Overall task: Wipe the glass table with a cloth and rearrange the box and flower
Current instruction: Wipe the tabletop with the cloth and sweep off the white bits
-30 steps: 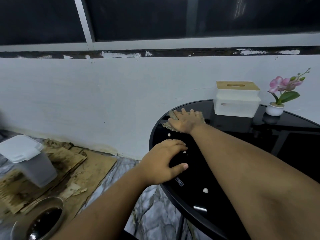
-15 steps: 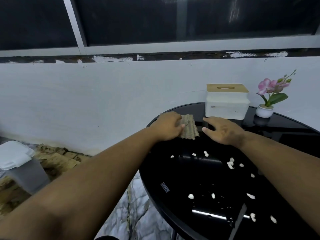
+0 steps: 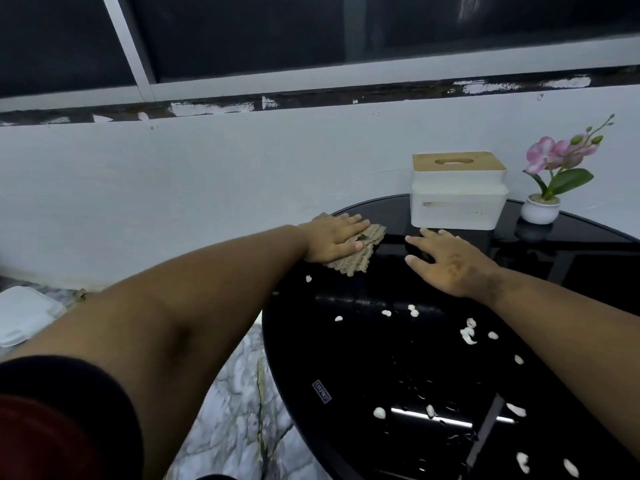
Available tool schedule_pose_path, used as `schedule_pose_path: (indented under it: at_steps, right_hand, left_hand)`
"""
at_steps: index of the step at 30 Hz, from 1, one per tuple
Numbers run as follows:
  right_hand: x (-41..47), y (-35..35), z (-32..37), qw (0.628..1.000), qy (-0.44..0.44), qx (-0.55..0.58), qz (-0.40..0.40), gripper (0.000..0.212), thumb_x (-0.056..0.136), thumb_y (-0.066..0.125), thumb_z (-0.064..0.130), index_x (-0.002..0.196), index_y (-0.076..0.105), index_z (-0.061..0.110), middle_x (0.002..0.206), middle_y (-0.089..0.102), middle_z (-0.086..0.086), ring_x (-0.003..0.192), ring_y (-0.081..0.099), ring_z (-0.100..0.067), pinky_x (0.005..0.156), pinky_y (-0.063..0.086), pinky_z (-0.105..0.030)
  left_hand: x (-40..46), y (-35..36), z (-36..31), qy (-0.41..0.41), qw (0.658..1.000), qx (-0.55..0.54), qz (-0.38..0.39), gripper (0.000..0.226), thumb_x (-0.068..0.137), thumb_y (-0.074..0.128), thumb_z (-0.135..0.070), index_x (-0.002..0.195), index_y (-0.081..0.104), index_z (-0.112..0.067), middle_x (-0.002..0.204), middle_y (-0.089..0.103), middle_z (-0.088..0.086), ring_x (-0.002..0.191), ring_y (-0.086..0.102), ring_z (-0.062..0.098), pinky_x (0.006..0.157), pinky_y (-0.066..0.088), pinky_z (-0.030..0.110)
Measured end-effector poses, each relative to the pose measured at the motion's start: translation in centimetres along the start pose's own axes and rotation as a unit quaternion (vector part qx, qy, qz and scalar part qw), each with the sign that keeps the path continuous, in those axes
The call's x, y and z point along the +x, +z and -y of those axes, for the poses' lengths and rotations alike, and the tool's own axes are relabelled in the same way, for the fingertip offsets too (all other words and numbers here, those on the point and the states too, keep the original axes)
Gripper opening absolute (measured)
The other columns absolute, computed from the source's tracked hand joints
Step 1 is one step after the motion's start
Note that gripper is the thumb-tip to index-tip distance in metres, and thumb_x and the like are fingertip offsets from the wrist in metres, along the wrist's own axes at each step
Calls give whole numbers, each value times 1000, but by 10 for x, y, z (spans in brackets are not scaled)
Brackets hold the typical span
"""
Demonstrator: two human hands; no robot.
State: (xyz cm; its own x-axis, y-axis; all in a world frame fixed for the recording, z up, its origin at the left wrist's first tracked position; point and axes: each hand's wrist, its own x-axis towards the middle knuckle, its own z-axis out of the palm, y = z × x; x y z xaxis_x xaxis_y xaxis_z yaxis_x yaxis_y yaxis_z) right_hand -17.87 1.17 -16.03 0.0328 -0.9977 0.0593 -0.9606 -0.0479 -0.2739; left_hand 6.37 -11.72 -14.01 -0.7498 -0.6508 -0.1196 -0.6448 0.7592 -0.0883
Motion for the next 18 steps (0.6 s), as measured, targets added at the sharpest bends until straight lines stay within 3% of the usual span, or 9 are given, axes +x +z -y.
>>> schedule_pose_path:
  at_steps: [4, 10, 18]
  right_hand:
    - [-5, -5, -1, 997, 2, 67, -26, 55, 96, 44, 53, 147, 40, 33, 161, 24, -5, 150, 15, -22, 122, 5, -41]
    - [-13, -5, 0, 1000, 6, 26, 3, 56, 96, 41, 55, 149, 35, 38, 162, 19, 2, 150, 10, -23, 121, 2, -41]
    - [-14, -3, 1, 999, 9, 33, -17, 55, 94, 46, 55, 146, 40, 38, 161, 23, 2, 150, 14, -22, 121, 5, -39]
  left_hand:
    - [3, 3, 1, 6, 1000, -7, -11, 62, 103, 18, -53, 159, 4, -29, 167, 3, 1, 154, 3, 21, 121, 7, 43]
    - [-3, 12, 25, 73, 997, 1, -32, 66, 97, 6, -61, 158, 5, -35, 167, 6, -2, 154, 7, 21, 121, 8, 48]
    - [-35, 15, 69, 160, 987, -22, -25, 60, 103, 17, -50, 159, 8, -29, 167, 2, 2, 154, -3, 24, 123, 8, 52]
